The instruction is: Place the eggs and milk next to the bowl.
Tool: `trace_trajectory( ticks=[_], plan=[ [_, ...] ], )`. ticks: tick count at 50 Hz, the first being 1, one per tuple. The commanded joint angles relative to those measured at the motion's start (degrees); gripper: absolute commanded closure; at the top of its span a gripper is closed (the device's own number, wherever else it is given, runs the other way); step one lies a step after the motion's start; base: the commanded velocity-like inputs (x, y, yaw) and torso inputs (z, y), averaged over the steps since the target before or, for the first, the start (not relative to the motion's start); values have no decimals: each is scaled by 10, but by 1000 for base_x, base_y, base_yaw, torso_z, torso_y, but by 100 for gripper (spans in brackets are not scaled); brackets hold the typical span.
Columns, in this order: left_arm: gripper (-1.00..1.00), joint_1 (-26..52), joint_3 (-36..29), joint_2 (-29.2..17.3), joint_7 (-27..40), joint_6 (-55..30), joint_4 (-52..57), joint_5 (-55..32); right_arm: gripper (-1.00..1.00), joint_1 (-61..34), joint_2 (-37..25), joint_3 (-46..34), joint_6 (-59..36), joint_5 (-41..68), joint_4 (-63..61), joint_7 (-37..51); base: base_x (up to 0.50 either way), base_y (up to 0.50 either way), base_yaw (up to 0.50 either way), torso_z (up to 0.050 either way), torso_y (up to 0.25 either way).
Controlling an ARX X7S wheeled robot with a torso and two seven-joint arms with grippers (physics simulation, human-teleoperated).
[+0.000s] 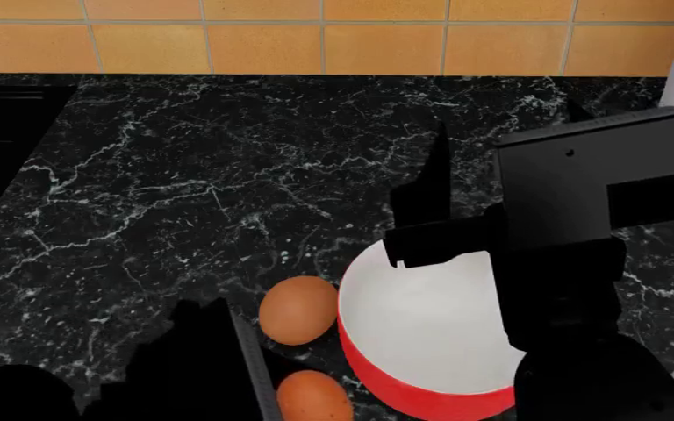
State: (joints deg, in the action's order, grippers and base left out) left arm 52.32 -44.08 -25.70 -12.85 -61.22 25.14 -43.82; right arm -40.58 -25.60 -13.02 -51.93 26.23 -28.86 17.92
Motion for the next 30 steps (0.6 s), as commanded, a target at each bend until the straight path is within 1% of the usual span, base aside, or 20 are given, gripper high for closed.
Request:
trace_trajectory(
  ticks=[1, 9, 10, 30],
  plan=[
    [100, -1, 3, 15, -7, 41, -48, -4, -100, 2, 5, 8, 8, -3, 13, -9, 0, 0, 0, 0, 0],
    [100, -3, 3, 14, -6, 36, -45, -11, -100, 6, 3, 9, 10, -1, 10, -8, 0, 0, 0, 0, 0],
    [-100, -3, 3, 14, -5, 36, -44, -12, -100, 6, 3, 9, 9, -1, 10, -8, 0, 0, 0, 0, 0],
    [-100, 1, 2, 16, -2, 33, -45, -18, -100, 5, 0, 11, 5, 4, 5, -5, 0, 0, 0, 0, 0]
  ],
)
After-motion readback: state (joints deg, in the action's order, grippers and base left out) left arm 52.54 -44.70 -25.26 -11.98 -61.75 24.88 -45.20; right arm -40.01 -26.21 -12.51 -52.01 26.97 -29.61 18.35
